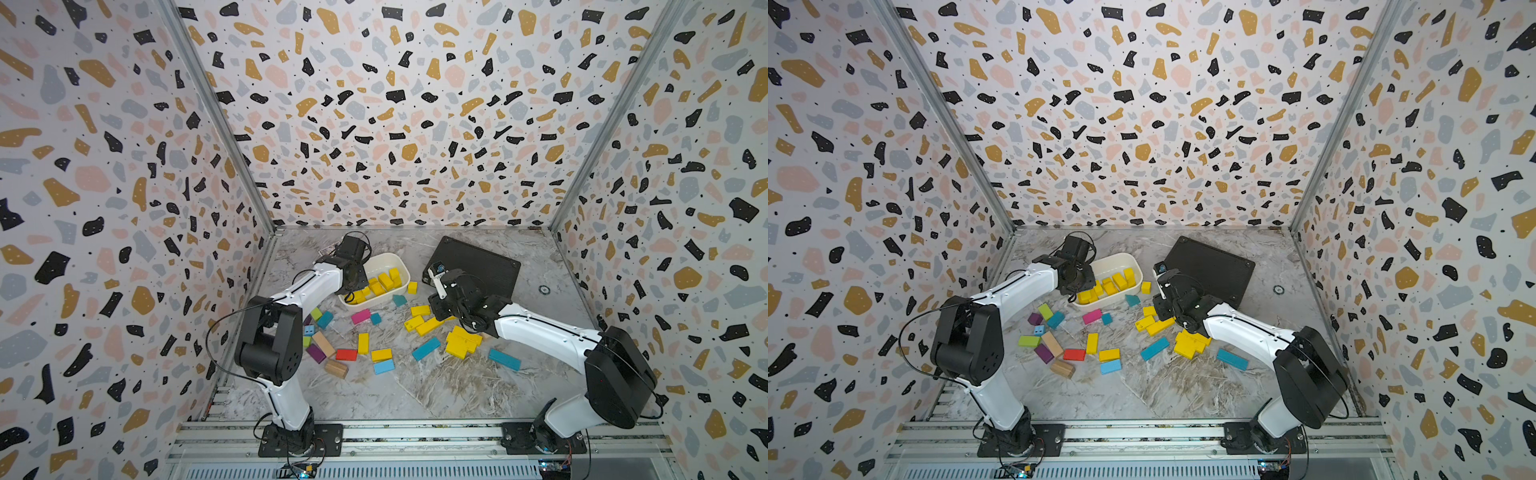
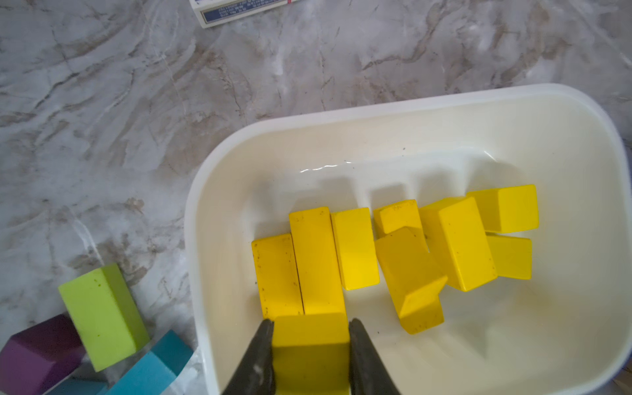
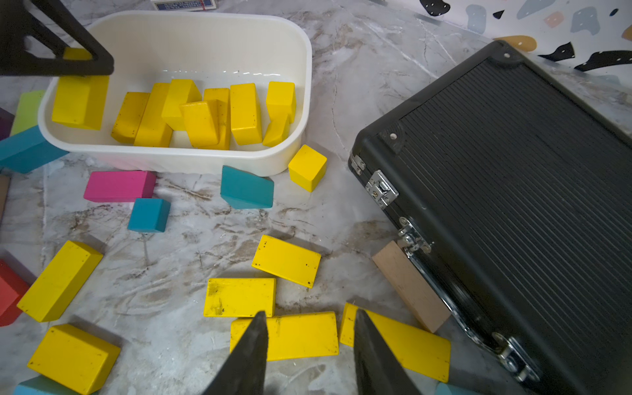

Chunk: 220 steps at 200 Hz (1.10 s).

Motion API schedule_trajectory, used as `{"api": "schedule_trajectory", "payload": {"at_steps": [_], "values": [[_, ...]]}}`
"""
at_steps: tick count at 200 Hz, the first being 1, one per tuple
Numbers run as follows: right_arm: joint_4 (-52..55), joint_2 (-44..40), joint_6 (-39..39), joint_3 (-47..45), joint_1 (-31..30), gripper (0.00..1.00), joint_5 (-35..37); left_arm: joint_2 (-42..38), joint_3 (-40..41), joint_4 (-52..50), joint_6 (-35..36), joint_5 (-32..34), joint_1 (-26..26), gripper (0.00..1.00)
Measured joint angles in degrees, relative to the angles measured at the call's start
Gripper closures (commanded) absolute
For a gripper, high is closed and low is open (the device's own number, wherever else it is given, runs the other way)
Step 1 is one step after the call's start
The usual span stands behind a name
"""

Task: Pick out the yellow building blocks
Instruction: Place the building block in the storage box, then adjust the building block at the center of the board.

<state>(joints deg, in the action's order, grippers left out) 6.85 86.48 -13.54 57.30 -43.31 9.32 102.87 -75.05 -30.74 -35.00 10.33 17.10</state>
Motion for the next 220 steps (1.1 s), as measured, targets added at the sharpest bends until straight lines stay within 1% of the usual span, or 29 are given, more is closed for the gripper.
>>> {"api": "schedule_trajectory", "payload": {"at_steps": [30, 62, 91, 113, 134, 165, 189, 220], "values": [[0.0, -0.2, 0.0, -0.2, 0.0, 0.57, 0.0, 3.1, -0.3, 0.7, 0.1, 0.5, -1.0, 0.74], [0.0, -0.3, 0.0, -1.0, -0.1, 0.56, -0.6, 6.1, -0.9, 1.2, 0.3, 0.4, -1.4, 0.65], [0.4, -0.4, -0.2, -2.4, -0.2, 0.56, -2.1, 5.8, -0.9, 1.3, 0.3, 0.0, -1.4, 0.57], [0.9, -0.4, -0.2, -2.5, -0.2, 0.56, -2.8, 4.4, -0.9, 1.3, 0.3, -0.2, -1.4, 0.55], [1.2, -0.4, -0.2, -2.5, -0.2, 0.56, -3.3, 1.4, -0.7, 1.3, 0.4, -0.2, -1.4, 0.54], [2.4, -0.4, 0.1, -2.5, -0.2, 0.56, -3.5, -6.8, 1.8, 2.2, 1.2, 0.1, -1.4, 0.55], [3.8, -0.9, 0.5, -3.3, -0.2, 0.56, -3.7, -12.9, 5.0, 3.0, 1.6, 0.4, -1.4, 0.56], [6.8, -2.6, 0.5, -5.2, -0.2, 0.56, -3.7, -19.9, 11.1, 3.4, 1.5, 0.6, -1.4, 0.58]]}}
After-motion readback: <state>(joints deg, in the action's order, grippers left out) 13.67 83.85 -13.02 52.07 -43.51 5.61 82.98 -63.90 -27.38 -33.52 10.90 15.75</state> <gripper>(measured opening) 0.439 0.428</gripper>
